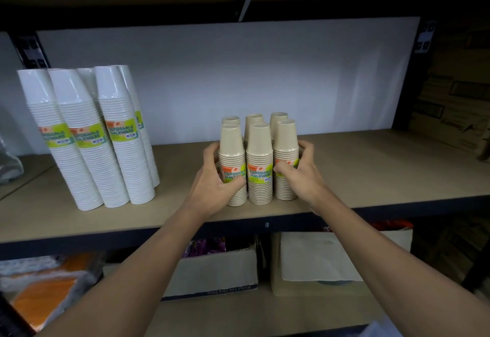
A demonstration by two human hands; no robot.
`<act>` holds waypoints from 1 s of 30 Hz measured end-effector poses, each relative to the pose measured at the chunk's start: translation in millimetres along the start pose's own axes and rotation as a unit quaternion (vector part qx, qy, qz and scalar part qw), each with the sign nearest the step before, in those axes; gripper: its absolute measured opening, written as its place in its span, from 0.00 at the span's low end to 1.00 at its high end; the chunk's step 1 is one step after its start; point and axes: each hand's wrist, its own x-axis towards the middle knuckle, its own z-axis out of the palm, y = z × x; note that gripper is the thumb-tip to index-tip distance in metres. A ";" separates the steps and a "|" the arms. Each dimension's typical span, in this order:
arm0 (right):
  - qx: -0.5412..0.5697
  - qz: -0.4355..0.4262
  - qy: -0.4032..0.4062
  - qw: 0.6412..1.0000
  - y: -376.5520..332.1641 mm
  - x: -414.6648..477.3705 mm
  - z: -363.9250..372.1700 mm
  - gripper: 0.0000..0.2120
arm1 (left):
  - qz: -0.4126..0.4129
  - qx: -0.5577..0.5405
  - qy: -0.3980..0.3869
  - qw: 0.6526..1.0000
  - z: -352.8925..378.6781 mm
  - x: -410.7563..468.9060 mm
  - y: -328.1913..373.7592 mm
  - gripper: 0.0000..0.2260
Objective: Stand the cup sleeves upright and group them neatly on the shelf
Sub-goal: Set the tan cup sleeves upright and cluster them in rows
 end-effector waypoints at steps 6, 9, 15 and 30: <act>0.011 -0.005 -0.002 1.000 1.4 3.0 3.4 0.28 | 0.005 0.003 -0.006 1.000 -0.6 3.2 -5.6 0.38; 0.014 -0.006 -0.007 1.000 1.1 4.4 1.3 0.28 | 0.009 0.003 -0.004 1.000 -0.2 4.6 -7.6 0.38; 0.025 -0.006 -0.006 1.000 2.0 6.6 2.4 0.28 | 0.014 0.003 0.000 1.000 2.5 5.7 -10.3 0.39; 0.013 -0.015 -0.008 1.000 2.8 4.6 5.1 0.27 | 0.026 -0.007 0.014 1.000 -0.3 7.3 -14.6 0.38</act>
